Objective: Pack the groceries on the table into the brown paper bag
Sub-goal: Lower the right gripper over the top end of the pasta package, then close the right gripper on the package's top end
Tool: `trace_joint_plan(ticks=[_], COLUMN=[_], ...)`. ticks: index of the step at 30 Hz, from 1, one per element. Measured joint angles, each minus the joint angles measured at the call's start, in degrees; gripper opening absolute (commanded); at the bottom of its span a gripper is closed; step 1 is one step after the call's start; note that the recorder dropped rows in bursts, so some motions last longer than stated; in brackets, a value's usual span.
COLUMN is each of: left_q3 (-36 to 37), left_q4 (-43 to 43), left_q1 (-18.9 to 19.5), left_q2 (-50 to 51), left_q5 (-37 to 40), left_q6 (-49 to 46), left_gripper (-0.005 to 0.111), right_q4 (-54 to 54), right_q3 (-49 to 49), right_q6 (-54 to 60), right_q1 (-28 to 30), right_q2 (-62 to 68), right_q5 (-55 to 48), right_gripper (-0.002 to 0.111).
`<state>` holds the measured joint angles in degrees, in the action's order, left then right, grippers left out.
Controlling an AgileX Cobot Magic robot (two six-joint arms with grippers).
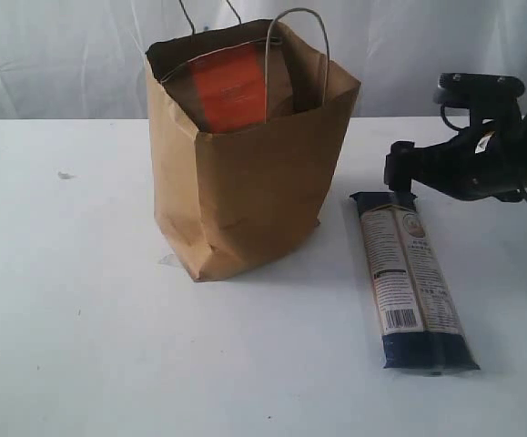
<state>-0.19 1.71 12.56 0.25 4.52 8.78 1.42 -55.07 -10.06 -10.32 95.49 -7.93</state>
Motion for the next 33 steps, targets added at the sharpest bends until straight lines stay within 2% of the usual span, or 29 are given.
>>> trace_joint_plan(ticks=[6,17,28,33], left_q3=[0.0,0.0,0.0,0.0], left_q4=[0.0,0.0,0.0,0.0], left_q1=[0.0,0.0,0.0,0.0], left_q2=[0.0,0.0,0.0,0.0], left_q5=[0.0,0.0,0.0,0.0], left_q6=[0.0,0.0,0.0,0.0], left_gripper=[0.000,0.000,0.000,0.000], right_q4=[0.1,0.1,0.4,5.7], right_q3=[-1.7,-17.4,-19.0,-19.0], right_q6=[0.6,4.7,5.8,11.3], right_q1=[0.0,0.0,0.0,0.0], right_q2=[1.4,15.9,20.5,21.2], right_q5=[-1.2,-20.3,-19.6,-19.1], right_gripper=[0.105,0.105,0.105,0.105])
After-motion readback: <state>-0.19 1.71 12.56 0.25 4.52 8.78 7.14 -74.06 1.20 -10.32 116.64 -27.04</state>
